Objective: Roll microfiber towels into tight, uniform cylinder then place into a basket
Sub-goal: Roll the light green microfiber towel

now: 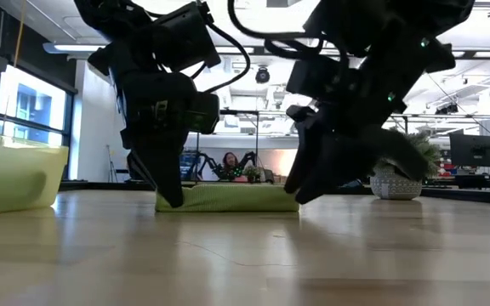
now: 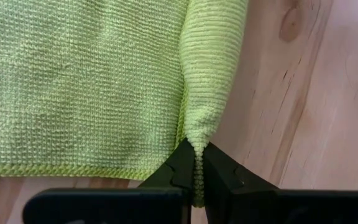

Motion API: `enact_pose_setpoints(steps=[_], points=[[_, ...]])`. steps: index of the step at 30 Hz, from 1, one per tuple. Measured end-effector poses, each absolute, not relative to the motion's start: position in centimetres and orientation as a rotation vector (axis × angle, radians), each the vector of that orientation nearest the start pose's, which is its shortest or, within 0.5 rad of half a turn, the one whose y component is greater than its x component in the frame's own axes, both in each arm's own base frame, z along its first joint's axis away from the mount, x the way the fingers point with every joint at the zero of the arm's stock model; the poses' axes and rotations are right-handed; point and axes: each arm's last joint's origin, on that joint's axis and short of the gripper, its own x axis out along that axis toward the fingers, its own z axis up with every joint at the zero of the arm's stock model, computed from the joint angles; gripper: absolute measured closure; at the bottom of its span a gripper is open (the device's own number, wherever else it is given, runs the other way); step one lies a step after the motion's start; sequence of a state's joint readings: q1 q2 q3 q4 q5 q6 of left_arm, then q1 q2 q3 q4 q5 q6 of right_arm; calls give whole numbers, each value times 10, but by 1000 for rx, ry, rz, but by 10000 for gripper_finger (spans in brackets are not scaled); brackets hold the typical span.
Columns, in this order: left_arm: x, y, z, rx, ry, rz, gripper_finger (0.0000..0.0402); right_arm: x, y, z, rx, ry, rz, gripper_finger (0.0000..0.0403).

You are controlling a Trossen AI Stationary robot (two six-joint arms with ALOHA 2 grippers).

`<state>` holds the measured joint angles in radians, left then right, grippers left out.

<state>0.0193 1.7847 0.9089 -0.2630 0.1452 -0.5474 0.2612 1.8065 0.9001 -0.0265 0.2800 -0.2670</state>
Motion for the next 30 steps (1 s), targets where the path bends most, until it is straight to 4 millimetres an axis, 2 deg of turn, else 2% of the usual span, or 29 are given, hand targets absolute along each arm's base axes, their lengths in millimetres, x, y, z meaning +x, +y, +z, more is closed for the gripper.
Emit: enact_pose_setpoints(steps=[7, 20, 26, 30], points=[[320, 2, 124, -579, 1139, 202, 394, 333, 69, 130, -480, 867, 64, 286], [321, 2, 125, -576, 1119, 202, 394, 339, 56, 110, -432, 919, 97, 286], [316, 3, 136, -555, 1111, 206, 393, 338, 54, 108, -353, 942, 76, 286], [311, 7, 147, -524, 1101, 202, 376, 338, 54, 108, -318, 951, 66, 286]])
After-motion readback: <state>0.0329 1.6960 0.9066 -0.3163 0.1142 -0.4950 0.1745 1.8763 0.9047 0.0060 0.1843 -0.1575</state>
